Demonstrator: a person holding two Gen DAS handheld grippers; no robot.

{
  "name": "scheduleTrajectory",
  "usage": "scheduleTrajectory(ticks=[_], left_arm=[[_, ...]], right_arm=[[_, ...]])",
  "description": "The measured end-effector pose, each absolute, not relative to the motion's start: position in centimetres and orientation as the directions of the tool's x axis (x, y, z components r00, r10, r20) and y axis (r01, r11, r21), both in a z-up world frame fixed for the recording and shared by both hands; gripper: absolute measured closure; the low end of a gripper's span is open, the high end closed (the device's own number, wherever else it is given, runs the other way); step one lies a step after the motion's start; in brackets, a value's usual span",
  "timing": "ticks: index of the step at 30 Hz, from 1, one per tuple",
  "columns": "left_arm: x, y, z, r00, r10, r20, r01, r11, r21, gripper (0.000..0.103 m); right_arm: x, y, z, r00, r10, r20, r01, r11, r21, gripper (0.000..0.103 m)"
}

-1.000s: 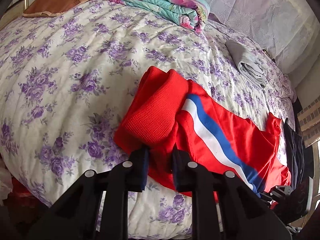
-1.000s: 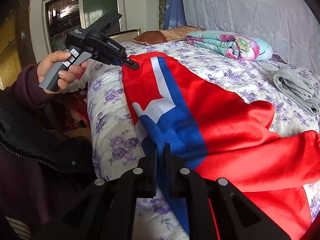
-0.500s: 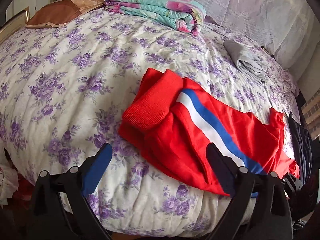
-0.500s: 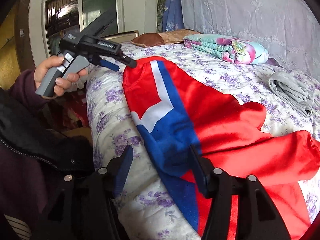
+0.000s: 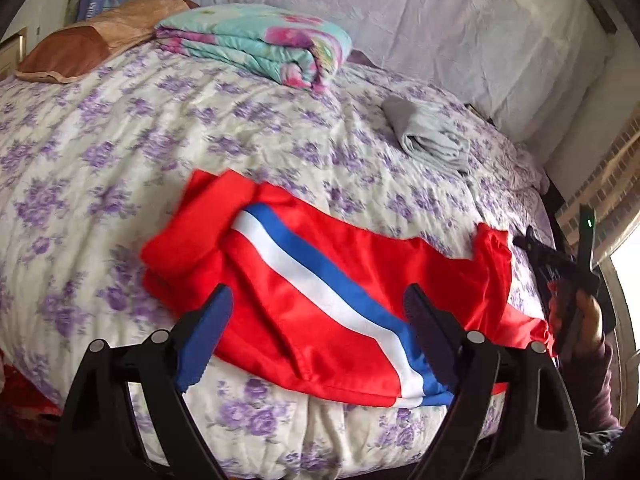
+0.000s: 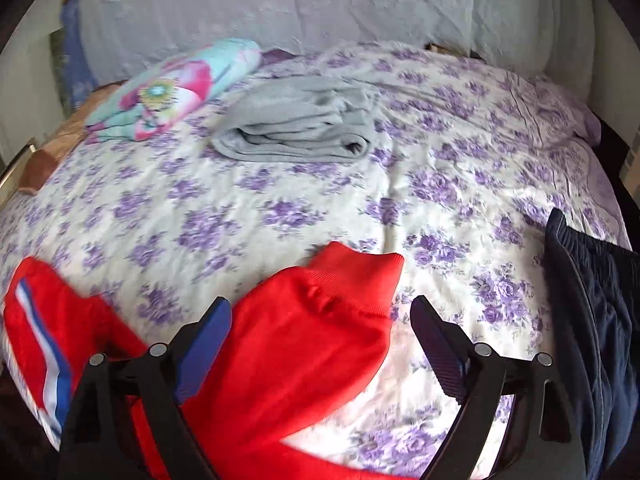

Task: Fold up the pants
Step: 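Lay the lifted jacket side down and open both grippers, then grasp the red ribbed cuff with the right gripper and lift it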

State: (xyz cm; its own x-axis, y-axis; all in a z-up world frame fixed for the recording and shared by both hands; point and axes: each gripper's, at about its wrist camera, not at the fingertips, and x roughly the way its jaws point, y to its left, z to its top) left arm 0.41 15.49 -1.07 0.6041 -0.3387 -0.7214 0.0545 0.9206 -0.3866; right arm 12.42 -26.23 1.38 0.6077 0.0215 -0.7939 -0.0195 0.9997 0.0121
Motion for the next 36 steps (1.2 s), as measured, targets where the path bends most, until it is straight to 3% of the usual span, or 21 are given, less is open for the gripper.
scheduleTrajectory(ticks=[2,5,6,7,11,14,15,16,17,18,20,22,24,26,30,31,32,33,36], left_arm=[[1.3,14.2,-3.2,0.558,-0.378,-0.738,0.058,0.905,-0.42,0.019],[2.0,12.9,-5.0,0.549,-0.362,-0.753,0.052,0.914,-0.401,0.019],[2.0,12.8,-5.1,0.557,-0.358,-0.75,0.056,0.916,-0.396,0.019],[2.0,12.7,-5.0,0.562,-0.361,-0.744,0.061,0.915,-0.398,0.019],[1.9,12.8,-5.3,0.563,-0.392,-0.728,0.091,0.904,-0.417,0.018],[1.9,12.5,-5.4,0.569,-0.4,-0.719,0.107,0.902,-0.417,0.015],[1.8,12.4,-5.4,0.571,-0.399,-0.717,0.112,0.903,-0.414,0.015],[1.8,12.3,-5.4,0.574,-0.398,-0.716,0.115,0.905,-0.41,0.013],[1.8,12.1,-5.5,0.575,-0.394,-0.717,0.119,0.907,-0.404,0.012],[1.8,12.0,-5.5,0.576,-0.39,-0.719,0.121,0.91,-0.396,0.012],[1.8,11.7,-5.5,0.575,-0.379,-0.725,0.127,0.917,-0.379,0.012],[1.8,11.6,-5.5,0.571,-0.374,-0.731,0.129,0.92,-0.371,0.012],[1.7,11.6,-5.5,0.569,-0.376,-0.731,0.127,0.919,-0.374,0.012],[1.6,11.6,-5.5,0.571,-0.379,-0.728,0.122,0.917,-0.381,0.012],[1.3,11.7,-5.5,0.575,-0.38,-0.725,0.12,0.915,-0.385,0.011],[1.3,11.7,-5.5,0.575,-0.379,-0.725,0.121,0.916,-0.383,0.011],[1.3,11.7,-5.6,0.574,-0.379,-0.726,0.121,0.916,-0.382,0.011],[1.3,11.7,-5.6,0.573,-0.376,-0.728,0.122,0.917,-0.379,0.011],[1.2,11.7,-5.5,0.574,-0.375,-0.728,0.123,0.919,-0.376,0.011]], right_arm=[[15.3,-26.0,-1.0,0.518,-0.024,-0.855,0.019,1.0,-0.017,0.011],[16.3,-25.4,-4.6,0.457,-0.07,-0.886,-0.028,0.995,-0.093,0.049],[15.3,-25.7,-3.7,0.503,-0.051,-0.863,-0.037,0.996,-0.08,0.088],[13.7,-26.7,-2.0,0.549,0.001,-0.836,-0.037,0.999,-0.024,0.09],[2.2,-32.8,5.4,0.814,0.129,-0.567,-0.046,0.986,0.159,0.089],[-6.8,-36.8,4.5,0.886,0.183,-0.426,-0.06,0.956,0.288,0.086],[-9.1,-37.4,3.1,0.893,0.193,-0.406,-0.069,0.952,0.3,0.077],[-10.7,-38.0,1.5,0.892,0.168,-0.42,-0.043,0.956,0.29,0.067],[-11.7,-38.6,-0.3,0.879,0.133,-0.458,0.002,0.959,0.283,0.041],[-12.7,-39.5,-2.0,0.858,0.108,-0.502,0.059,0.951,0.305,0.032],[-14.0,-41.6,-3.7,0.834,0.143,-0.533,0.105,0.908,0.407,0.032],[-14.9,-42.8,-3.0,0.848,0.175,-0.5,0.104,0.87,0.482,0.028],[-15.3,-43.6,-1.9,0.857,0.228,-0.463,0.084,0.824,0.561,0.012],[-15.1,-44.8,-1.5,0.849,0.288,-0.443,0.089,0.748,0.658,0.011],[-13.1,-44.9,-2.6,0.759,0.35,-0.55,0.182,0.697,0.694,0.011],[-12.5,-44.3,-2.7,0.732,0.324,-0.599,0.204,0.735,0.646,0.016],[-11.9,-43.6,-2.9,0.705,0.309,-0.638,0.207,0.771,0.603,0.046],[-11.2,-42.8,-3.1,0.672,0.309,-0.673,0.201,0.798,0.568,0.092],[-10.9,-41.7,-2.0,0.7,0.256,-0.666,0.164,0.851,0.499,0.096]])
